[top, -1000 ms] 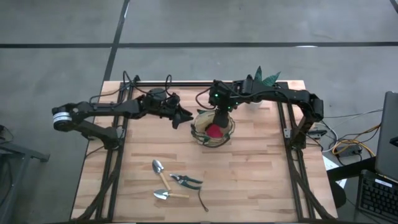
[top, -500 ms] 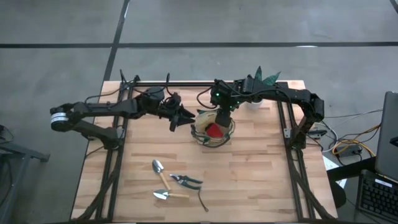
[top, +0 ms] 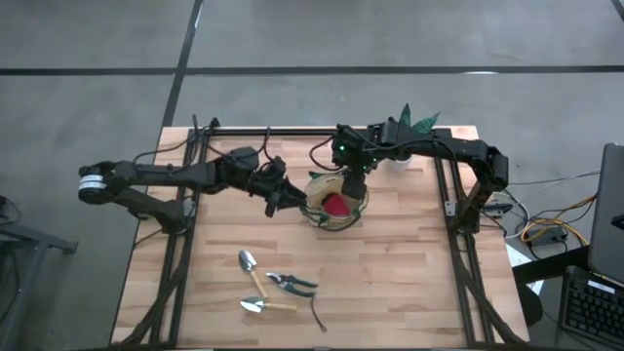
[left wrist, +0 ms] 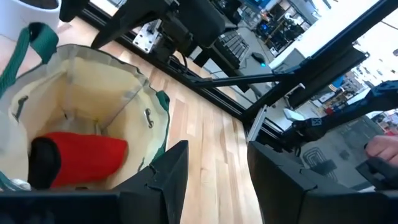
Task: Pick & Place Garden tools in Gardening bag
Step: Adjust the bag
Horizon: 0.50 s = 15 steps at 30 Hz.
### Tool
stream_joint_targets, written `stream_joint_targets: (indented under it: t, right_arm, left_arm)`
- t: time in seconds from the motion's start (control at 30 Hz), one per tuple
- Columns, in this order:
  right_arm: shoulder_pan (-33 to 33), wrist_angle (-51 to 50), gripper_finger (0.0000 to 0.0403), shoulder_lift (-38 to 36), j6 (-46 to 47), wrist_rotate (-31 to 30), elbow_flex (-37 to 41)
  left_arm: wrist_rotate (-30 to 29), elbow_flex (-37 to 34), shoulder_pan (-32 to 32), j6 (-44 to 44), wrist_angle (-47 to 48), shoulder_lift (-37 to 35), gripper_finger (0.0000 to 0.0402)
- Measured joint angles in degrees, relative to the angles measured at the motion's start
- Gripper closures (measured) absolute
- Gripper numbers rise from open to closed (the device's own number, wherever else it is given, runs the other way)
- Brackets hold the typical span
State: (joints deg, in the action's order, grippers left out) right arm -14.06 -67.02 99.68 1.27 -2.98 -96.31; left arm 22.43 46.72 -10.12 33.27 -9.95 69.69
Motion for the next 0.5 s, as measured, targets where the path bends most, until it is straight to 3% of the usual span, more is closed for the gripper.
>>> stream_joint_targets:
  t: [0.5]
  right_arm:
    - [-1.2,-1.9,0.0282,-4.1,-4.6,0.0,0.4]
  left_arm:
    - [-5.6,1.0,5.0,1.1,8.6,-0.6,0.0234]
